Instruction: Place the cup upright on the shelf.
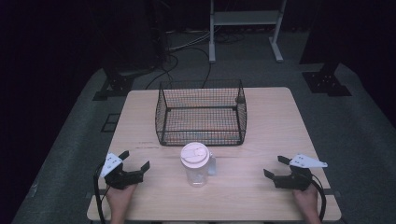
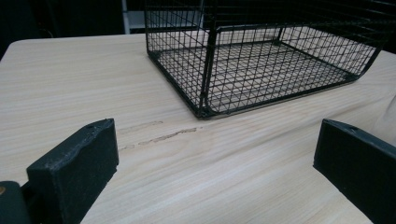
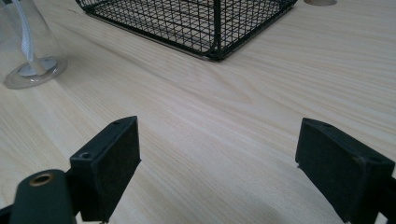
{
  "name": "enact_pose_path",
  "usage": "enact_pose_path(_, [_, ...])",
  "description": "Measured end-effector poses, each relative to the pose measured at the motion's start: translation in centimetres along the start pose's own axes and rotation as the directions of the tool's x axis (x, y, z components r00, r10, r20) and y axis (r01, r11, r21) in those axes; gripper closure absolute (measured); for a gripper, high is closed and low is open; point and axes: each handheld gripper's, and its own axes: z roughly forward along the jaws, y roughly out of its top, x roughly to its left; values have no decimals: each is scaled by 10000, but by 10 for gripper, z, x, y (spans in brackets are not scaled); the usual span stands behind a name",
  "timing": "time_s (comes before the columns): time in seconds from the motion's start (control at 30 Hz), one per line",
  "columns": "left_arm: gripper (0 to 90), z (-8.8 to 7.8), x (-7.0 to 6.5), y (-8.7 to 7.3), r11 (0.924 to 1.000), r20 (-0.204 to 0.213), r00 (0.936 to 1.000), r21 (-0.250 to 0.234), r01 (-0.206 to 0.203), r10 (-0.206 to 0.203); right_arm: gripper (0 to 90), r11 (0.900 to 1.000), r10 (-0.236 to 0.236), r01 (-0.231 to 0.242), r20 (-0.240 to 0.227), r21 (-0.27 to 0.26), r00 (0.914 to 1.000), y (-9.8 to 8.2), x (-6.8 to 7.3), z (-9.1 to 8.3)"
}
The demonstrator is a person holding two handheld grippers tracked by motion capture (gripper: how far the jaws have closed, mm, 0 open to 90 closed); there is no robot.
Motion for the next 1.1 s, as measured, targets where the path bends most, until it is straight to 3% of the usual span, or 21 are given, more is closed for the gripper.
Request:
enact_pose_path(0.4, [0,0,-4,1,9999,66,9999,-59,-90,90,129,10000,21,-21,-13,-34,10000,0,0,0])
enact_pose_path(1.1, [0,1,-27,6,9956,608,9938,-122,-924,930,129,10000,-60,60,16,32,10000,0,1,0])
